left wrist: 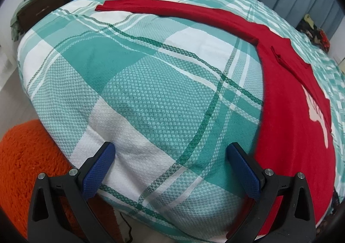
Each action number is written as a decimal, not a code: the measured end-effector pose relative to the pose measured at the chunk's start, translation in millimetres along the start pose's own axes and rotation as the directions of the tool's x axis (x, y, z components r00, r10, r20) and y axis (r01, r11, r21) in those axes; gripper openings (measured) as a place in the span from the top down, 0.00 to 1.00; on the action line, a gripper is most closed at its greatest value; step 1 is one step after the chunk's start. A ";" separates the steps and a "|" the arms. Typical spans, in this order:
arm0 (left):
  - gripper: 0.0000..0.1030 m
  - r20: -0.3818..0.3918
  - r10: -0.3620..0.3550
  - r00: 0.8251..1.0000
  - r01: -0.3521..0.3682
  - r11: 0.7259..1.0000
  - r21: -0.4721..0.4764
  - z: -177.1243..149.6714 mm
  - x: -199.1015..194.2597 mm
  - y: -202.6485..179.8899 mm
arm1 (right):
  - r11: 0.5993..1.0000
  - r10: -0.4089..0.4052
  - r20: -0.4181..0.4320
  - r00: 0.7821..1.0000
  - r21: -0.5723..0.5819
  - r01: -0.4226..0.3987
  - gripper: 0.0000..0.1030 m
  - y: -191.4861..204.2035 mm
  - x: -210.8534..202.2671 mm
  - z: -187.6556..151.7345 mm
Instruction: Fold small clothes
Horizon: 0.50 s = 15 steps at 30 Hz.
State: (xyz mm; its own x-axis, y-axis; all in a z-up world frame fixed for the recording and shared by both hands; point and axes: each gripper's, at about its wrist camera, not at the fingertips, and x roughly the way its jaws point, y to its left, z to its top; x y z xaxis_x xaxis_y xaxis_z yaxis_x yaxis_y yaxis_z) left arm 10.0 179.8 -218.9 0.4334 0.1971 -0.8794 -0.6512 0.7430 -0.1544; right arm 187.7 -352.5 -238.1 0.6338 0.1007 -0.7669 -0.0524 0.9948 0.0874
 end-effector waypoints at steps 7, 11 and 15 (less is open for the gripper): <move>0.01 -0.052 -0.117 0.992 0.108 0.981 -0.160 38.0 -8.6 36.5 | 1.000 0.005 0.005 1.000 -0.003 -0.005 0.14 -0.4 0.0 -0.9; 0.01 0.019 -0.223 0.975 0.215 0.908 -0.359 77.7 -8.2 95.6 | 1.000 0.000 0.006 1.000 -0.006 0.000 0.13 0.1 0.6 -1.2; 0.02 0.091 -0.235 0.968 0.251 0.859 -0.446 124.6 5.8 144.0 | 1.000 -0.009 0.011 1.000 -0.005 0.009 0.11 1.8 1.6 -1.0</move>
State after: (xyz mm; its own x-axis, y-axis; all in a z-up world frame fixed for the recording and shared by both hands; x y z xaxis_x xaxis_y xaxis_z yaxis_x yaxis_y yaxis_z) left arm -3.6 367.6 -190.1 0.6293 0.0746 -0.7736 -0.7289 0.4022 -0.5541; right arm 187.9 -350.6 -239.8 0.6423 0.0918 -0.7609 -0.0505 0.9957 0.0775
